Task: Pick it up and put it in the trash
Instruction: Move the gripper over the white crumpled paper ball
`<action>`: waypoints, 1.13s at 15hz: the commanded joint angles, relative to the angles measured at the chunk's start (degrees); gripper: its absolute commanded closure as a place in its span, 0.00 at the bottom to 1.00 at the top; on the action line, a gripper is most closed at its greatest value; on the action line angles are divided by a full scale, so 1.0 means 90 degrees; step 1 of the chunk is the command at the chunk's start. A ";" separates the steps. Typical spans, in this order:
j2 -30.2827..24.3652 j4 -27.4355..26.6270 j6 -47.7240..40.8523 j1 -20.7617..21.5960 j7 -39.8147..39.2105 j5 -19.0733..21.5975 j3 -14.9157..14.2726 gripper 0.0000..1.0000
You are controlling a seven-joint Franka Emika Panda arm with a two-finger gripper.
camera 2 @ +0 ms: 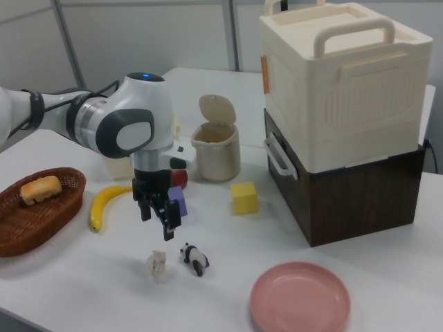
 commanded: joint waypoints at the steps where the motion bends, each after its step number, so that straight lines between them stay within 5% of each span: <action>1: 0.0003 -0.0011 0.0132 0.0145 0.0168 -0.0102 -0.0112 0.00; 17: 0.0384 -0.0293 0.0591 0.0438 0.0119 -0.0151 -0.0093 0.00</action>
